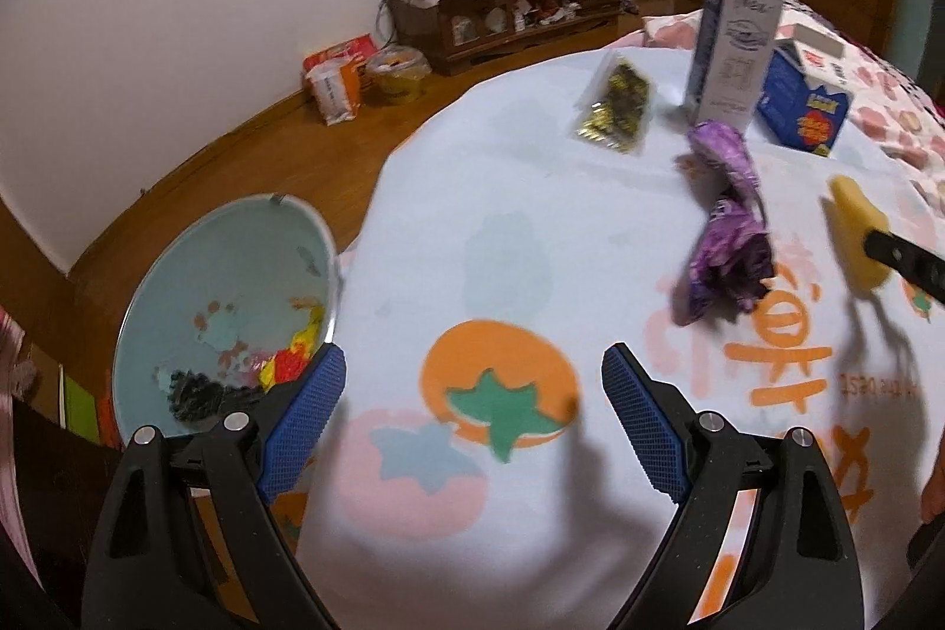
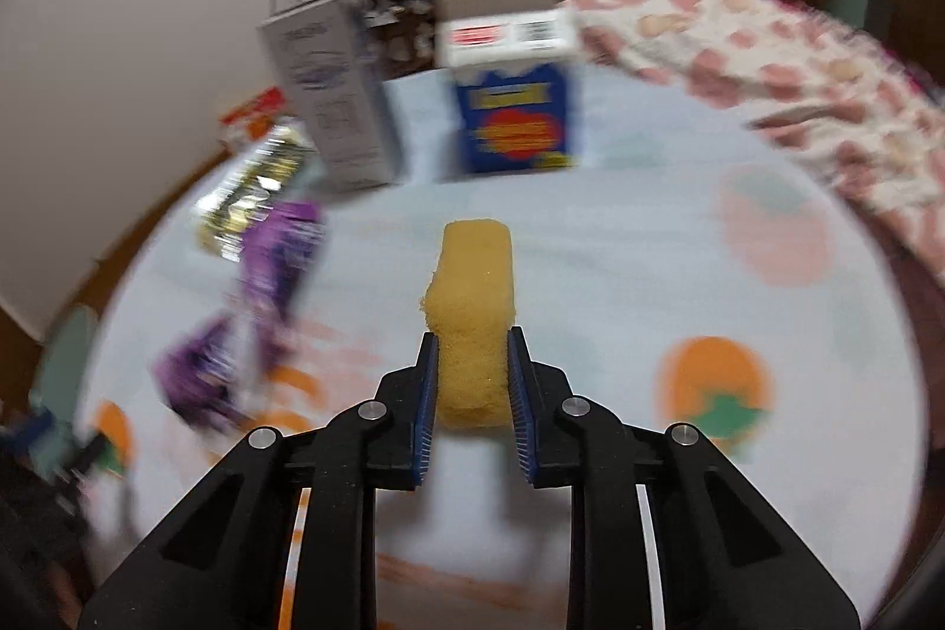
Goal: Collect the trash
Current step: 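Grasp the purple wrapper with the left tool while the right tool grasps the yellow sponge cake, then carry the purple wrapper and yellow sponge cake over the blue bin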
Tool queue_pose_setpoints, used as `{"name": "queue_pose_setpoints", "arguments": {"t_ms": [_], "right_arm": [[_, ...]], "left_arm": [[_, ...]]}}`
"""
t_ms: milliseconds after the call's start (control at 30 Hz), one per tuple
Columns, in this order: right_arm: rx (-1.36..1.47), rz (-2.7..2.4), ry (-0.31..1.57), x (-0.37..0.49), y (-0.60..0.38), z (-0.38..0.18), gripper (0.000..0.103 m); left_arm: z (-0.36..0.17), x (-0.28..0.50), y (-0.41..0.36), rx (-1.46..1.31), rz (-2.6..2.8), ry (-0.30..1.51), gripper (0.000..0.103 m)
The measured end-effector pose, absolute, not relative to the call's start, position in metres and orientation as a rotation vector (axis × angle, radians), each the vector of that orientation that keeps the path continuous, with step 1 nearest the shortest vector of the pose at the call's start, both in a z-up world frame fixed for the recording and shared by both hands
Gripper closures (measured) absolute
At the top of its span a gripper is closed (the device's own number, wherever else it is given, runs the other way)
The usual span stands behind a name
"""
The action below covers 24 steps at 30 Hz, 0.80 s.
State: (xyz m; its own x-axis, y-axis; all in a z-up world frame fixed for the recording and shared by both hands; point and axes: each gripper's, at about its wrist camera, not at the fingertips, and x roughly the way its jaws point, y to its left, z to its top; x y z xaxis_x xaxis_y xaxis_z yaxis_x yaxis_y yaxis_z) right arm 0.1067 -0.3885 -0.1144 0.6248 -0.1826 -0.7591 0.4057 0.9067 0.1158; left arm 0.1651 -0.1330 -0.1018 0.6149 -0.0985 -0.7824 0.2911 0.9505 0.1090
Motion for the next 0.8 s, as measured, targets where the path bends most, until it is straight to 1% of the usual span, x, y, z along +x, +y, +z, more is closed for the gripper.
{"name": "queue_pose_setpoints", "arguments": {"t_ms": [167,267,433,500,533,567,600,633,667,800], "right_arm": [[0.227,-0.407,0.851,0.072,-0.412,-0.114,0.08],[0.247,-0.419,0.849,0.059,-0.425,-0.117,0.08],[0.292,-0.406,0.839,0.05,-0.435,-0.124,0.08],[0.298,-0.4,0.83,0.05,-0.436,-0.124,0.08],[0.302,-0.398,0.826,0.049,-0.435,-0.124,0.08],[0.306,-0.396,0.825,0.049,-0.435,-0.125,0.08],[0.314,-0.392,0.824,0.049,-0.436,-0.125,0.08],[0.322,-0.389,0.823,0.048,-0.437,-0.126,0.08],[0.33,-0.386,0.822,0.048,-0.438,-0.126,0.079],[0.335,-0.382,0.822,0.049,-0.44,-0.127,0.079]], "left_arm": [[-0.093,0.165,-0.162,0.23,-0.307,0.849,0.016],[-0.088,0.17,-0.188,0.194,-0.368,0.838,0.017],[-0.095,0.173,-0.236,0.205,-0.464,0.829,0.028],[-0.103,0.176,-0.251,0.194,-0.483,0.858,0.036],[-0.106,0.178,-0.255,0.194,-0.487,0.87,0.038],[-0.112,0.179,-0.26,0.203,-0.48,0.883,0.044],[-0.118,0.181,-0.263,0.211,-0.464,0.899,0.055],[-0.124,0.183,-0.264,0.204,-0.456,0.921,0.06],[-0.127,0.185,-0.262,0.183,-0.447,0.933,0.061],[-0.124,0.186,-0.256,0.135,-0.448,0.934,0.076]]}}
